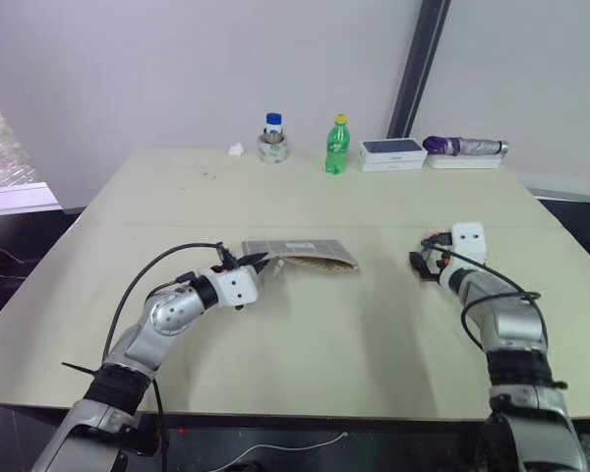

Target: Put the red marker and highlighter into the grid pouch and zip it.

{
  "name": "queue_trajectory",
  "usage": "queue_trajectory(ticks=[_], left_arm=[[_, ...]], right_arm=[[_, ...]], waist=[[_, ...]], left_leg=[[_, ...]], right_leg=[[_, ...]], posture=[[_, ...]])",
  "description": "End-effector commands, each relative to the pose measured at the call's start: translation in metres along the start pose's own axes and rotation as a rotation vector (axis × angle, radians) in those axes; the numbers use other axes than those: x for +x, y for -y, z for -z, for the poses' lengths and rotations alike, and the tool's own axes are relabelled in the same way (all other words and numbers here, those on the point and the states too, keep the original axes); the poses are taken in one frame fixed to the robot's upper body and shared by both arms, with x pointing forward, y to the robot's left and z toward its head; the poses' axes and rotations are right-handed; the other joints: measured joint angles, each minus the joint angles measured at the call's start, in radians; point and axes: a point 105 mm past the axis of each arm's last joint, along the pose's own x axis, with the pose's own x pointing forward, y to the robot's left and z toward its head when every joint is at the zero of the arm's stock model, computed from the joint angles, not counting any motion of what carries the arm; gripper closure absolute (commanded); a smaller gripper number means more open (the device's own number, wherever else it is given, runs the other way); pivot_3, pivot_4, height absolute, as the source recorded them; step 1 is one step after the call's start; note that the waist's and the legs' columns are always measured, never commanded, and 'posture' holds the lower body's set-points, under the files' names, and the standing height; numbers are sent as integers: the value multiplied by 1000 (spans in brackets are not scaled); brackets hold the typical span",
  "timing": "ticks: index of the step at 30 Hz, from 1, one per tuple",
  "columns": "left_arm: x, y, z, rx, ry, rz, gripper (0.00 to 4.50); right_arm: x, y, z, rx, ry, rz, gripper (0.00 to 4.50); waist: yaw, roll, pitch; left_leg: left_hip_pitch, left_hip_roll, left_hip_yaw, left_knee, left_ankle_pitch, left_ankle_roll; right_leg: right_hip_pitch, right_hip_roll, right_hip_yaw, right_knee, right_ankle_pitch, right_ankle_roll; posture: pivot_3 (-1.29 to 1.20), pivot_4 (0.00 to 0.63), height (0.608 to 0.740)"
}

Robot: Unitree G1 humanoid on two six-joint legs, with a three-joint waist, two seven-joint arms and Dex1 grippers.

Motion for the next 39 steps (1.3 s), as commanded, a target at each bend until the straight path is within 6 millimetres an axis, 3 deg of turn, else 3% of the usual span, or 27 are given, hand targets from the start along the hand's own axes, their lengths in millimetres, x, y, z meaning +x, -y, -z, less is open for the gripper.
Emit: queue_trajectory(ticks=[1, 11, 14, 20, 21, 27, 30, 32, 35, 39], left_arm=[[0, -8, -7, 14, 25, -21, 4500], [1, -5, -11, 13, 30, -15, 4500], [2, -5, -13, 18, 37, -14, 4500], [4, -5, -14, 20, 42, -16, 4500], [4, -6, -14, 21, 43, -17, 4500], [5, -8, -10, 3, 44, -22, 4500], [8, -7, -11, 4, 59, -13, 4500], [12, -7, -13, 5, 69, -13, 4500], [18, -5, -17, 4, 91, -8, 4500], [20, -7, -19, 12, 108, -1, 4500]], right_arm=[[9, 3, -15, -4, 34, 9, 14], [23, -11, 15, 22, -68, 24, 14], [21, -11, 17, -3, -61, 27, 885], [7, -1, 8, -14, -2, 22, 3908], [0, -1, 3, -54, 37, -24, 4078], [-72, -36, -33, -255, 282, -458, 4075], [-107, -70, -34, -342, 309, -671, 4075], [-127, -89, -21, -431, 272, -803, 4075], [-126, -97, -1, -569, 208, -821, 4075], [-110, -96, 4, -595, 219, -747, 4075]], waist=[[-1, 0, 0], [-2, 0, 0], [-3, 0, 0], [6, 0, 0], [5, 0, 0], [13, 1, 0], [0, 1, 0], [1, 1, 0], [2, 0, 1], [3, -1, 1]], left_leg=[[0, 0, 0, 0, 0, 0], [0, 1, 1, 0, 0, 0], [0, 1, 1, 0, 0, 0], [0, 1, 1, 0, 0, 0], [-1, 0, 1, 1, 0, 0], [-4, 0, 1, 1, -1, 2], [-4, 1, 0, 2, -1, 2], [-3, 2, 0, 2, -1, 2], [-3, 2, -1, 3, -1, 2], [-3, 1, -1, 4, -1, 2]], right_leg=[[0, 0, 0, 0, 0, 0], [0, 0, 1, 0, 0, 0], [0, 0, 1, 0, 0, 0], [0, 0, 0, 0, 0, 0], [0, -1, 0, 0, 0, 0], [-2, -1, 0, -1, 0, 0], [-3, 1, 0, 0, 0, 0], [-2, 2, 0, 0, 0, 0], [0, 1, 0, -1, 0, 0], [0, 1, 0, -1, 0, 1]], posture=[[0, 150, 740], [0, 150, 740], [0, 150, 740], [0, 150, 740], [0, 150, 740], [0, 150, 740], [0, 150, 740], [0, 150, 740], [0, 150, 740], [0, 150, 740]])
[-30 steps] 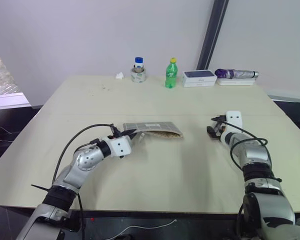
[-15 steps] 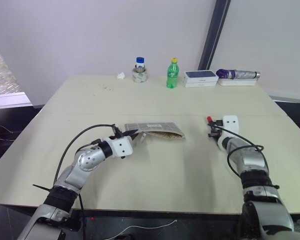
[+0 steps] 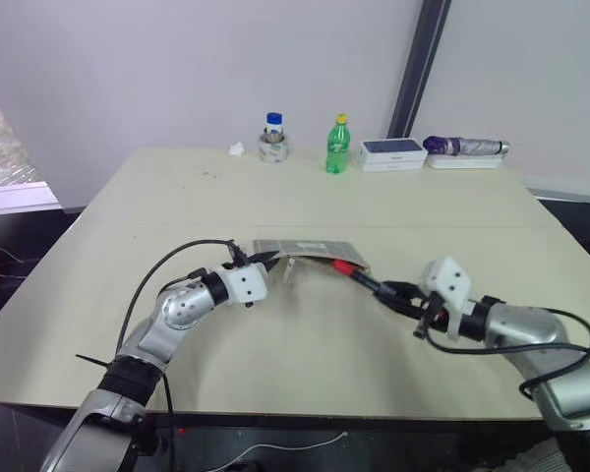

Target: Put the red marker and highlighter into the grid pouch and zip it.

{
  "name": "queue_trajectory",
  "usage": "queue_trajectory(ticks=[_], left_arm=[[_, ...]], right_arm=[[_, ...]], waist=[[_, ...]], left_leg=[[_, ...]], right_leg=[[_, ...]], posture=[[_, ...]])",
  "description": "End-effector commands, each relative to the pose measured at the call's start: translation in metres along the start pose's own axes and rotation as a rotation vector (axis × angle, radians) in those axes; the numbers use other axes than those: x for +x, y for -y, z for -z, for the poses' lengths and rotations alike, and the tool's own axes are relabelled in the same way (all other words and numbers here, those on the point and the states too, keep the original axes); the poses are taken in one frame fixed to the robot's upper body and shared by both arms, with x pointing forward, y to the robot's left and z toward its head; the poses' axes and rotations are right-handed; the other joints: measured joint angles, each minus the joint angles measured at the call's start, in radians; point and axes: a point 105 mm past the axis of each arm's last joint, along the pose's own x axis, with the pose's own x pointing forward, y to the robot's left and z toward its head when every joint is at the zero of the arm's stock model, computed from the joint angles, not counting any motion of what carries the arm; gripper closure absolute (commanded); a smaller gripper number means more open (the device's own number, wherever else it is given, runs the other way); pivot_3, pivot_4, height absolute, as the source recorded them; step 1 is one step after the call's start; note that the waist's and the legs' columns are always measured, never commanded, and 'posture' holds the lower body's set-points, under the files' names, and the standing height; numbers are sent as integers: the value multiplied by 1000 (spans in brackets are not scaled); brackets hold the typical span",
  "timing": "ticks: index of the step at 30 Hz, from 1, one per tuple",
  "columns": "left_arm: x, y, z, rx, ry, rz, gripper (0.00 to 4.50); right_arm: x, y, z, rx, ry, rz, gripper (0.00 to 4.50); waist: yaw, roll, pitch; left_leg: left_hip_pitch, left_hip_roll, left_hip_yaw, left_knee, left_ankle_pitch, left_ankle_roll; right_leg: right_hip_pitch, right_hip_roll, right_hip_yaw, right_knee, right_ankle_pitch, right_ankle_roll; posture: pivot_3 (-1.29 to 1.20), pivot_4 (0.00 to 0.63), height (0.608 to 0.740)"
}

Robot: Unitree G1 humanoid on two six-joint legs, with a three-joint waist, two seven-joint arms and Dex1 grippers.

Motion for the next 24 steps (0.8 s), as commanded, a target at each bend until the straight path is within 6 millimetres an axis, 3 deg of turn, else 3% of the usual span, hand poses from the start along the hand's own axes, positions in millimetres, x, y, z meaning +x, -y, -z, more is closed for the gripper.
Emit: queue_trajectory(ticks=[1, 10, 15, 19, 21, 24], left_arm=[[4, -12, -11, 31, 52, -17, 4500], [5, 0, -25, 20, 129, 19, 4500], [7, 23, -48, 62, 229, 170, 4500], [12, 25, -54, 13, 260, 199, 4500], [14, 20, -57, -24, 274, 184, 4500], [12, 17, -57, -52, 280, 180, 4500]], right_arm=[[5, 14, -3, -71, 17, 81, 4075], [17, 11, 11, -93, -29, 60, 4075], [30, 10, -7, -100, 33, 53, 4075], [34, 4, -8, -207, 9, 0, 4075], [37, -4, -16, -331, 29, -54, 4075], [38, -13, -6, -554, -19, -120, 4075]], waist=[[0, 0, 0], [0, 0, 0], [0, 0, 0], [2, 0, 0], [2, 0, 0], [0, 0, 0]], left_leg=[[0, 0, 0, 0, 0, 0], [0, 0, 0, -1, 2, -4], [0, 0, 0, -1, 2, -4], [0, 0, 0, 0, 2, -4], [0, 0, 0, 0, 2, -3], [0, 0, 0, 0, 0, -1]], right_leg=[[0, 0, 0, 0, 0, 0], [0, 0, 0, -1, 0, 0], [0, 0, 0, -1, 0, 0], [0, 0, 0, -1, 0, 0], [0, 0, 0, -1, 0, 0], [0, 0, 0, -1, 0, 0]], posture=[[0, 150, 740], [0, 150, 740], [0, 150, 740], [0, 150, 740], [0, 150, 740], [0, 150, 740]])
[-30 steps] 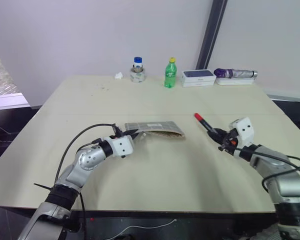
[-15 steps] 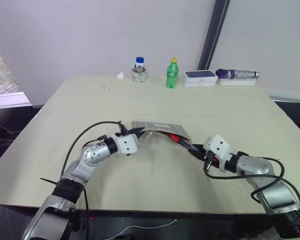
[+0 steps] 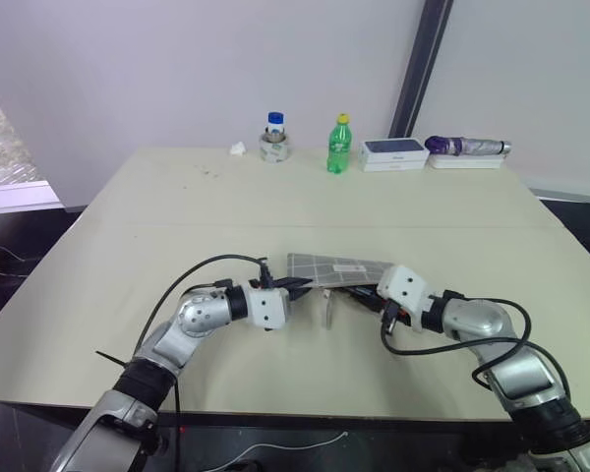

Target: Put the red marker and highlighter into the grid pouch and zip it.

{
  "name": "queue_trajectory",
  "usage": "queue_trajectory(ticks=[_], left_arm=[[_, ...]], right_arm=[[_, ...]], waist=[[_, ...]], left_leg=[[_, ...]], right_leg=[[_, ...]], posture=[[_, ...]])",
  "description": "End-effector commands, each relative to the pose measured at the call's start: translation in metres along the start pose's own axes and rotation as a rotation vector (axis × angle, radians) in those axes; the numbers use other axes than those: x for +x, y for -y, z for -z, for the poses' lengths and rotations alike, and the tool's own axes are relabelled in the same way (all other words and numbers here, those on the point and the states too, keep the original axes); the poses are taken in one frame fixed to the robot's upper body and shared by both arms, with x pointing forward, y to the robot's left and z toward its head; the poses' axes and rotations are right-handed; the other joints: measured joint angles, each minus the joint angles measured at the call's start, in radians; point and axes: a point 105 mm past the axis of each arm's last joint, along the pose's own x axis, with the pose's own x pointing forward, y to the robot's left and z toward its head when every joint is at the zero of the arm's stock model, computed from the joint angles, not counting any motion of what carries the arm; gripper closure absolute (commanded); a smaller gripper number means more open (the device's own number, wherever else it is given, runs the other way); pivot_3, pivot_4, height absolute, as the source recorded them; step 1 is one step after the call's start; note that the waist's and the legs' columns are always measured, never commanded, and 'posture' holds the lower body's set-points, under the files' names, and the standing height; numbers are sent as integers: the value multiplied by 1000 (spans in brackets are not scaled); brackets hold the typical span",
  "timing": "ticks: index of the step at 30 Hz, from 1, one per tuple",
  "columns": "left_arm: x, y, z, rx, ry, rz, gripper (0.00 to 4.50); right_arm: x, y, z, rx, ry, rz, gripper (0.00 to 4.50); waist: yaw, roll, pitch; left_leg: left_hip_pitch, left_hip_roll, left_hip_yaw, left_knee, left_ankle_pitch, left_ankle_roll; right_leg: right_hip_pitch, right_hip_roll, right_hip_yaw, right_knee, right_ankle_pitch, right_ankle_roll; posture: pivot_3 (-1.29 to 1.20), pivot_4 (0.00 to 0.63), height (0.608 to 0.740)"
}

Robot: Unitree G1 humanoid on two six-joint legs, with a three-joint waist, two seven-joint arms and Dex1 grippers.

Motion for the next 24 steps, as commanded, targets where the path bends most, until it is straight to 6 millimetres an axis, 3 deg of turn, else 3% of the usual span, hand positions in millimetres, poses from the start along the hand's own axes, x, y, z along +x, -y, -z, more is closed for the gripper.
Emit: queue_trajectory(ticks=[1, 9, 16, 20, 22, 24], left_arm=[[-4, -16, -14, 6, 64, -36, 4500], [-18, -24, -1, -4, 13, -48, 4500], [-15, -25, -2, -25, 6, -83, 4500], [-14, -23, -4, -39, 7, -99, 4500], [-15, -22, -4, -45, 1, -110, 4500], [-15, -22, -2, -41, -7, -120, 4500]], right_arm=[[2, -8, -1, -245, -10, -63, 4075], [-4, 1, 5, -227, -10, -23, 4075], [-24, 11, 2, -243, -10, 34, 844], [-40, 10, -3, -200, -8, 45, 844], [-47, 10, -19, -118, 54, 67, 844], [-51, -2, -44, 29, 164, 33, 844]], waist=[[-1, 0, 0], [-1, 0, 0], [1, 0, 0], [1, 0, 0], [1, 0, 0], [0, 0, 0]], left_leg=[[0, 0, 0, 0, 0, 0], [0, 1, 0, 0, 2, -4], [0, 0, 0, 1, 2, -3], [0, 0, 0, 1, 2, -3], [0, 1, 0, 0, 2, -3], [0, 1, 0, 0, 2, -3]], right_leg=[[0, 0, 0, 0, 0, 0], [0, 0, 0, 0, 0, 0], [1, 0, 0, 0, 0, 0], [1, 0, 0, 0, 0, 0], [1, 0, 0, 0, 0, 0], [2, 0, 0, 0, 0, 0]], posture=[[0, 150, 740], [0, 150, 740], [0, 150, 740], [0, 150, 740], [0, 150, 740], [0, 150, 740]])
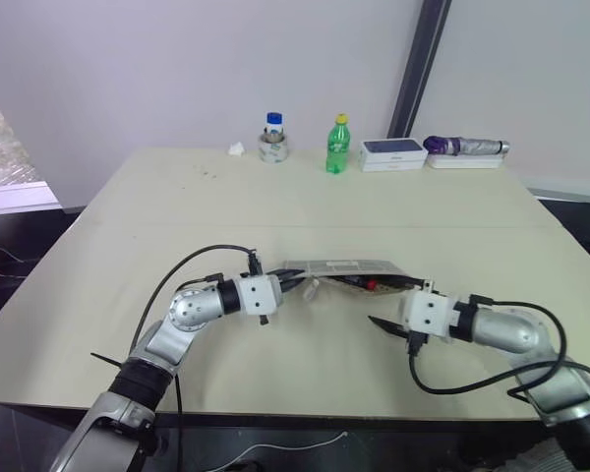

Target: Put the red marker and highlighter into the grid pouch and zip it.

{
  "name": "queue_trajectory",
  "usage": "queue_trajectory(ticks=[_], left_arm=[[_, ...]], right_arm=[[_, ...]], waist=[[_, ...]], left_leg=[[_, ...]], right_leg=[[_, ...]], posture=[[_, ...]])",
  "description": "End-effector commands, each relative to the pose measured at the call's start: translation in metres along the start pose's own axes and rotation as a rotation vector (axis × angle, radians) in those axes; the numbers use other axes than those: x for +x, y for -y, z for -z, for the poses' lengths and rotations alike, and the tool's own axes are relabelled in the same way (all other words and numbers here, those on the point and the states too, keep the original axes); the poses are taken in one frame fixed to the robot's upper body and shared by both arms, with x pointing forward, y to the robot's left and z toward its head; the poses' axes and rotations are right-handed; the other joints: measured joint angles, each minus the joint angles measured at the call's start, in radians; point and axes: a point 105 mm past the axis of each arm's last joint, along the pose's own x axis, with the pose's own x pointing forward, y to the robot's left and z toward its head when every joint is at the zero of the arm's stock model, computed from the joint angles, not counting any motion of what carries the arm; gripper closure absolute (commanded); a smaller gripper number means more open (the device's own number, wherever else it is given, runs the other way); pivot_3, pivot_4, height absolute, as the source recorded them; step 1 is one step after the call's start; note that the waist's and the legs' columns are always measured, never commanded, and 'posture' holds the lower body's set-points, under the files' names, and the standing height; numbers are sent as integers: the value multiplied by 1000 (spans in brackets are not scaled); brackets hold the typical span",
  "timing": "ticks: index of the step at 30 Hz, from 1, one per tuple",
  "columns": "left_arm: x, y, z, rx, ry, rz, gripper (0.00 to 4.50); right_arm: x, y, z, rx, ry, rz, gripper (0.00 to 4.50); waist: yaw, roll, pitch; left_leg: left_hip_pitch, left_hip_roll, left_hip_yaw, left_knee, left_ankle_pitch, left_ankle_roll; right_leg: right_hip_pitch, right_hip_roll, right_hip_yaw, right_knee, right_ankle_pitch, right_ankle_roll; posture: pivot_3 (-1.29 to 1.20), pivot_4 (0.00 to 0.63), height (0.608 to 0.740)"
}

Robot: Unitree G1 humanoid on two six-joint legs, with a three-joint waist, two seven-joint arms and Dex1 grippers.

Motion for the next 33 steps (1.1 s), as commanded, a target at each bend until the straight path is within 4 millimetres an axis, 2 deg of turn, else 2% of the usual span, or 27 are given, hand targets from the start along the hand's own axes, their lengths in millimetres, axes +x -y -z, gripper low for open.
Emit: queue_trajectory(ticks=[1, 3, 7, 9, 12, 14, 16, 20, 23, 27, 31, 33], left_arm=[[0, -12, -9, 29, 27, -63, 4500], [3, -13, -9, 34, 21, -72, 4500], [12, -10, -11, 73, 23, -72, 4500], [16, -7, -12, 96, 24, -53, 4500], [18, -2, -14, 114, 32, -32, 4500], [18, 1, -16, 120, 35, -27, 4500], [18, 5, -17, 135, 35, -17, 4500], [16, 13, -16, 177, 28, 14, 4500], [17, 8, -16, 175, 22, -10, 4500], [19, 3, -17, 180, 21, -17, 4500], [18, 0, -16, 181, 17, -21, 4500], [18, -1, -15, 183, 13, -22, 4500]], right_arm=[[-9, -4, -50, 166, 205, -7, 844], [-7, -15, -55, 234, 225, -38, 844], [16, -39, -53, 354, 244, -35, 844], [27, -58, -46, 394, 205, -68, 844], [45, -71, -31, 389, 123, -24, 844], [57, -69, -21, 391, 67, 63, 844], [62, -63, -20, 501, 72, 123, 844], [68, -55, -24, 612, 101, 170, 844], [76, -41, -31, 634, 127, 204, 844], [86, -31, -46, 734, 212, 193, 844], [94, -33, -47, 733, 218, 147, 844], [97, -34, -47, 762, 227, 122, 1361]], waist=[[0, 0, 0], [-1, 0, 0], [1, -1, 0], [2, -1, 0], [0, -1, 0], [0, -1, 0], [0, -1, 0], [-1, -1, 0], [0, -1, 0], [-1, -1, 0], [-1, -1, 0], [-1, 0, 0]], left_leg=[[0, 0, 0, 0, 0, 0], [1, 0, -1, 0, -1, 1], [4, 0, -2, 0, -3, 4], [4, 0, -2, 0, -3, 4], [4, -1, -1, 0, -3, 4], [4, -1, -2, -1, -3, 4], [4, -1, -2, -1, -2, 3], [4, -1, -1, -1, -1, 1], [4, -1, -1, -1, -2, 3], [4, -1, -2, -1, -2, 4], [4, -1, -1, -2, -2, 4], [4, -1, -1, -2, -3, 4]], right_leg=[[0, 0, 0, 0, 0, 0], [2, 0, 0, 0, 0, 0], [5, 0, 0, -1, 0, 0], [5, 0, 0, -1, 0, 0], [5, 0, -1, -2, 0, 0], [4, 0, -1, -1, 0, 0], [3, 0, -1, -1, 0, 0], [3, 0, 0, -1, 0, 0], [3, 0, 0, -1, 0, 0], [3, 0, 0, -1, 0, 0], [3, 0, 0, -1, 0, 0], [3, 0, -1, -1, 0, 0]], posture=[[0, 150, 740], [0, 150, 740], [0, 150, 740], [0, 150, 740], [0, 150, 740], [0, 150, 740], [0, 150, 740], [0, 150, 740], [0, 150, 740], [0, 150, 740], [0, 150, 740], [0, 150, 740]])
